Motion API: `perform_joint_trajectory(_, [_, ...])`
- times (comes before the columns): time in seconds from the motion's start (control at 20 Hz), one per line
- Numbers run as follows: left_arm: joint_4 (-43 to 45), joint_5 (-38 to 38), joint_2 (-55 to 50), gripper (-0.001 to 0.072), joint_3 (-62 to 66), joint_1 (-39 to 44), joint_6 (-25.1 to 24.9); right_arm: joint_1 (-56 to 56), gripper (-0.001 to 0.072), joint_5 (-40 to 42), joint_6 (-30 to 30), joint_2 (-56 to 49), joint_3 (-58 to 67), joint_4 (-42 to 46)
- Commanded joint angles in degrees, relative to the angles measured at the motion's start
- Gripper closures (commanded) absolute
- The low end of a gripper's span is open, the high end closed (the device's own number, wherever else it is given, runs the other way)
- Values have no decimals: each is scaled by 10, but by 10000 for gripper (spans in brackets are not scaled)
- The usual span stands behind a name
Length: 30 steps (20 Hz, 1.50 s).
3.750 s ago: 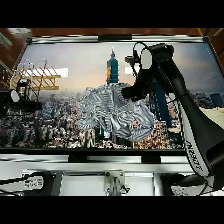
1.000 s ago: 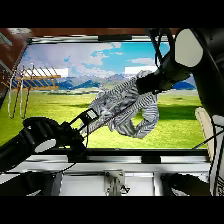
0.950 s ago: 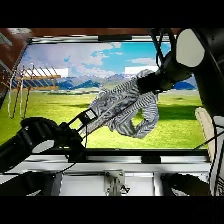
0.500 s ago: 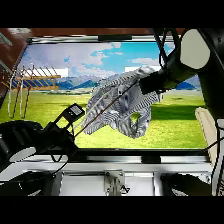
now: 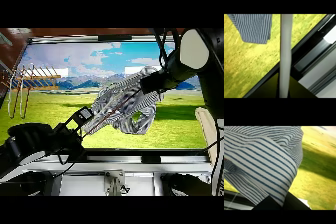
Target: Fold the shirts.
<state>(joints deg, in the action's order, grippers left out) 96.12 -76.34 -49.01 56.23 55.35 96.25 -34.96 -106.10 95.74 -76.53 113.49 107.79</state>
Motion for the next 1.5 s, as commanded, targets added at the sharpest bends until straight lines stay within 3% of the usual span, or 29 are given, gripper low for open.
perform_joint_trajectory(0.0, [13,-68,46,655,-10,4,5,0,642,-4,0,0,1,10])
perform_joint_trajectory(0.15, [17,-69,81,655,-37,4,42,0,642,-4,11,0,1,10])
perform_joint_trajectory(0.35, [18,62,56,655,-44,4,54,0,642,-4,22,0,1,4])
perform_joint_trajectory(0.65, [-45,108,-24,655,-44,4,-23,0,642,-4,6,0,1,24])
perform_joint_trajectory(0.9, [-47,92,-17,655,-43,4,-28,0,642,-4,-5,0,1,37])
perform_joint_trajectory(1.05, [-47,167,-27,655,-43,3,-28,-6,642,-4,-4,0,1,12])
perform_joint_trajectory(1.3, [-76,212,-126,655,-5,4,-6,-92,642,-4,-8,1,1,55])
perform_joint_trajectory(1.45, [-79,280,-142,655,2,0,27,-132,642,-4,31,7,1,52])
